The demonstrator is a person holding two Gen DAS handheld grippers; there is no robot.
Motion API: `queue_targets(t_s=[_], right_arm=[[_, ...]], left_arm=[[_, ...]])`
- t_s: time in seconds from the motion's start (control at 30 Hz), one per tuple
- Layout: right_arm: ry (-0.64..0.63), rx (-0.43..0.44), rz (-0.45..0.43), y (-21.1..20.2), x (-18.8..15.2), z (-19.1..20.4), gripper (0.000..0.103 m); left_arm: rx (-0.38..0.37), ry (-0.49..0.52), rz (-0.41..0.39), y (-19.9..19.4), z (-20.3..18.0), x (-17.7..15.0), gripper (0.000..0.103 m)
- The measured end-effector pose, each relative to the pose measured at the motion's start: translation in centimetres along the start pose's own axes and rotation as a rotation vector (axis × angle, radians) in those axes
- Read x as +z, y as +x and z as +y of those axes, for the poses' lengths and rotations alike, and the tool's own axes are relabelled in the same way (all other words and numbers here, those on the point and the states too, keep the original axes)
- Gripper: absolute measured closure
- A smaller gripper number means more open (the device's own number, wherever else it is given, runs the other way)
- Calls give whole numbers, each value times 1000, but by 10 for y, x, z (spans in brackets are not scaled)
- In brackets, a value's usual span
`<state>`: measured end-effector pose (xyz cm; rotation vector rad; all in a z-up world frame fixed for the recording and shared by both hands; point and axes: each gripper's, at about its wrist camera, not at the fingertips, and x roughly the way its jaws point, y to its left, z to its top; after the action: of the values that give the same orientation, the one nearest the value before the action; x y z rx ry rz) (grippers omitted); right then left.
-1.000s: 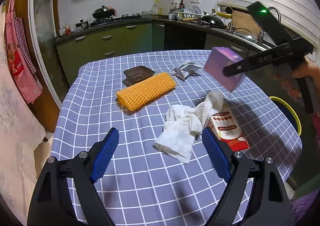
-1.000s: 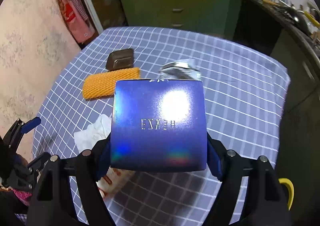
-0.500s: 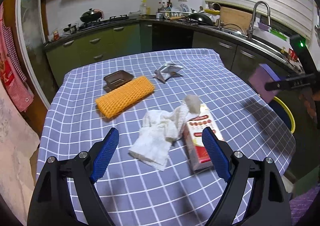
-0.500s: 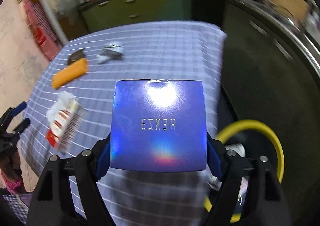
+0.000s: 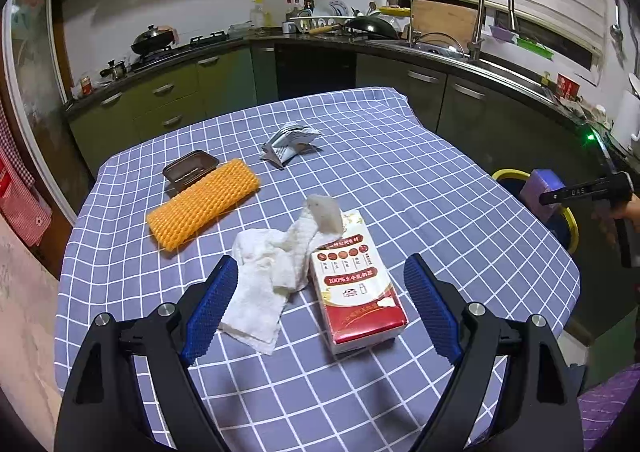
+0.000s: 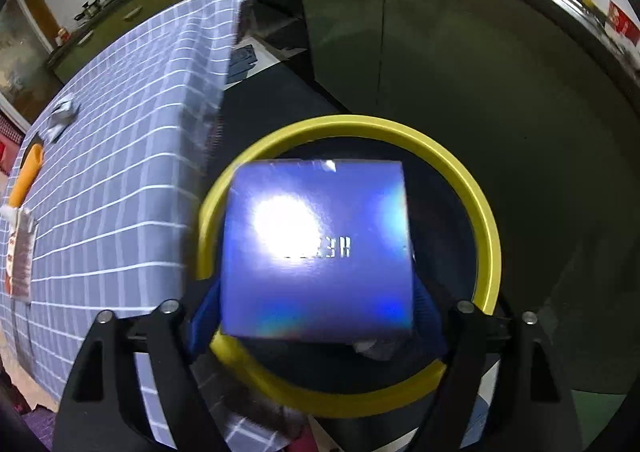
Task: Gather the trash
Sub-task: 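Carry the blue box over the bin and drop it with the right gripper, then grasp the red-and-white milk carton with the left gripper and lift it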
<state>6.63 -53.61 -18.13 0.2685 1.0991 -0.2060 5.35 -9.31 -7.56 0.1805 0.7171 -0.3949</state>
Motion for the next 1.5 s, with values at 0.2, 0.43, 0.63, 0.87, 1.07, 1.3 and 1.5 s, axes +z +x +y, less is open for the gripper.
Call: queue_targets(t_s=[0.2,0.43,0.63,0.87,1.07,1.3,1.5], right_arm=[[50,4,-59,-9,-2,-6,12],[39,89,-114,-28,-14,13,12],[12,148,-124,-37,-22,30,12],[-3,181,-153,-48,-20,37,11],[7,200,-150,-43,-20,32,11],[15,219,-138,-35,-20,29,11],[15,228,-130,-31,-20,29,11]], left_arm=[[-5,-1,14,4,0,0,18],[-14,-16,53,19,4,-3,16],[-47,-20,90,32,-1,-2,16],[-82,-16,158,51,-19,-4,26],[-43,-22,217,65,-27,-4,30],[2,-51,289,79,-26,-9,43],[18,-62,297,82,-24,-9,46]])
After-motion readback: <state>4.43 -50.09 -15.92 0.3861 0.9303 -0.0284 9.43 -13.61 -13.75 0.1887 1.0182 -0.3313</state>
